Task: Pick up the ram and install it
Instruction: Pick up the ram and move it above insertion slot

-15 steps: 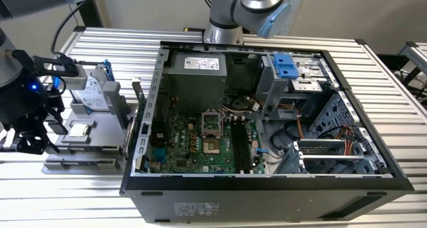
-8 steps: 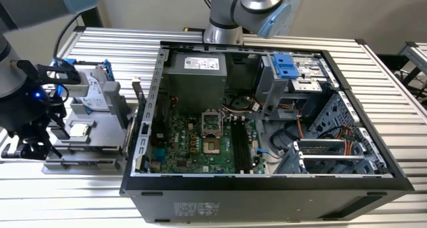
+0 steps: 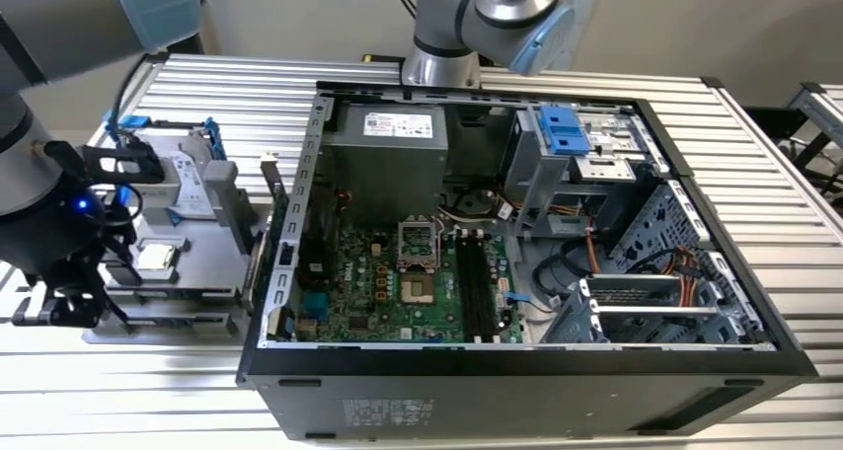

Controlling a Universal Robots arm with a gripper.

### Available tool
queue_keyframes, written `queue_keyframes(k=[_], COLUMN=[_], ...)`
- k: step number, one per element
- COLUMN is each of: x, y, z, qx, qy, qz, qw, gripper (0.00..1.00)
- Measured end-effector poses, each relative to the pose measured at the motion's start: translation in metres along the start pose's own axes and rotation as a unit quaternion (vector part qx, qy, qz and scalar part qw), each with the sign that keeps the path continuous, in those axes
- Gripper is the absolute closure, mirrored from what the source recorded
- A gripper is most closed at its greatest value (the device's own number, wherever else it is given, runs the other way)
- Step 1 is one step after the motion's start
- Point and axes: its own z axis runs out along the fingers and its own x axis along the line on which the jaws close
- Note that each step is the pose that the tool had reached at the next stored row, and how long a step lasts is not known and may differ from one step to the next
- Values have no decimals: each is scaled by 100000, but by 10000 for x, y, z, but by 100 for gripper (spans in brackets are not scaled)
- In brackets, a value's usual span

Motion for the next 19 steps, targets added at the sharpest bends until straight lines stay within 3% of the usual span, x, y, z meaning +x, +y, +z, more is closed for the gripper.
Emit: queue_keyframes(k=[15,19], x=[45,46], y=[-59,-63], z=[263,307], qx=[4,11], qy=[14,8], qz=[205,221], qw=[100000,100000], gripper=[0,0])
